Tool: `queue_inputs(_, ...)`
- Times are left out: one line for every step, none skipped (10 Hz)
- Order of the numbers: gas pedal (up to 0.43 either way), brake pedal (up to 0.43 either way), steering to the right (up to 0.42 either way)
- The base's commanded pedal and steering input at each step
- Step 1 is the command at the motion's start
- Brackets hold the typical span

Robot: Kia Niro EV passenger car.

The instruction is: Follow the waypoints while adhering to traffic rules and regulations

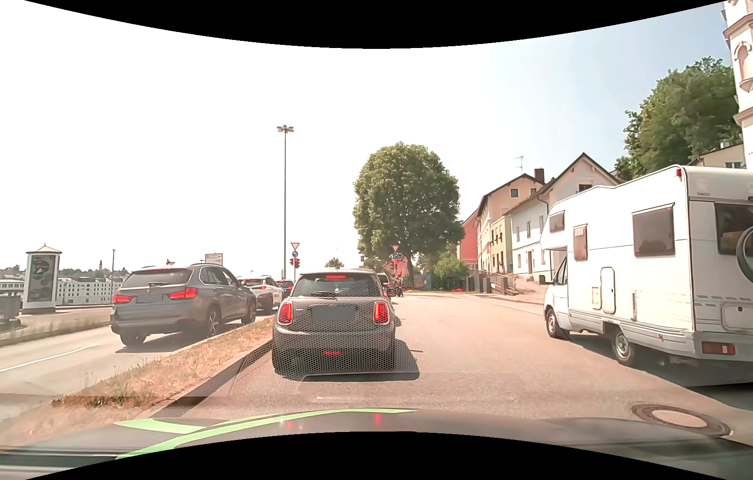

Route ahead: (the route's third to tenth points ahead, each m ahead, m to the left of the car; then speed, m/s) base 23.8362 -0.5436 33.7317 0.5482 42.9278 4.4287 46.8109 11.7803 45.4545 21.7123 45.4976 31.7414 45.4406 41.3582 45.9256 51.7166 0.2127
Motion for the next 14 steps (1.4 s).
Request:
queue_inputs(0.0, 0.098, -0.006)
queue_inputs(0.0, 0.098, -0.006)
queue_inputs(0.0, 0.11, -0.006)
queue_inputs(0.0, 0.14, -0.006)
queue_inputs(0.0, 0.177, -0.006)
queue_inputs(0.0, 0.226, -0.006)
queue_inputs(0.0, 0.262, -0.006)
queue_inputs(0.0, 0.28, -0.006)
queue_inputs(0.0, 0.287, -0.006)
queue_inputs(0.0, 0.293, -0.006)
queue_inputs(0.0, 0.293, -0.006)
queue_inputs(0.0, 0.299, -0.006)
queue_inputs(0.0, 0.305, -0.006)
queue_inputs(0.0, 0.305, -0.006)
